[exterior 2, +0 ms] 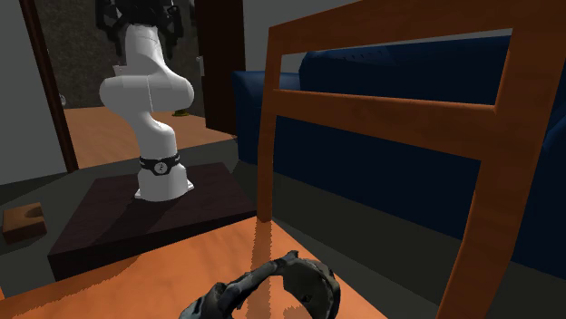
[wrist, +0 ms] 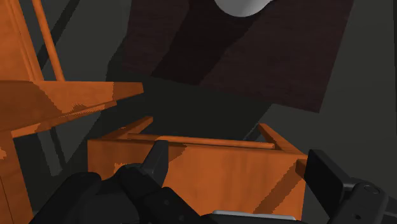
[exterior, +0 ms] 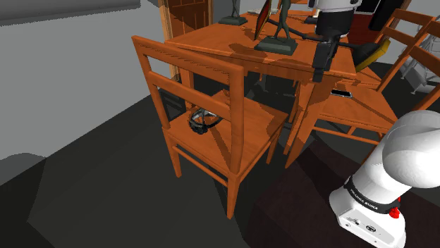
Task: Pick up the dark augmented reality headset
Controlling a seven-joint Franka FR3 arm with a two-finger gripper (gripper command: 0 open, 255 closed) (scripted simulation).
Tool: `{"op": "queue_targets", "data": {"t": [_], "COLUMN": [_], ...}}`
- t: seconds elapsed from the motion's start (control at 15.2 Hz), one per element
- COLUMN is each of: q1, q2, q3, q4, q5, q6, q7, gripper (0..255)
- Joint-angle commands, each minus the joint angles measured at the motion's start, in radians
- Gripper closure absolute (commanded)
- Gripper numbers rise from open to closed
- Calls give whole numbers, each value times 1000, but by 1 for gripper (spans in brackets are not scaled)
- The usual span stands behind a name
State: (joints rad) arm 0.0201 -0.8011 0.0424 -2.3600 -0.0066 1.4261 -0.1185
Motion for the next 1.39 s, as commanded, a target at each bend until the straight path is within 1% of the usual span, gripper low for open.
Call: {"op": "queue_targets", "data": {"t": [0.0,0.33,0.73,1.06,1.32], "q1": [0,-29,-69,-116,-167], "q2": [0,50,177,332,478], "q3": [0,88,196,283,349], "q4": [0,-91,-143,-137,-102], "q5": [0,76,137,148,114], "q6": [0,187,428,628,775], "q7": [0,200,432,629,800], "gripper": [0,0,0,0,0]}}
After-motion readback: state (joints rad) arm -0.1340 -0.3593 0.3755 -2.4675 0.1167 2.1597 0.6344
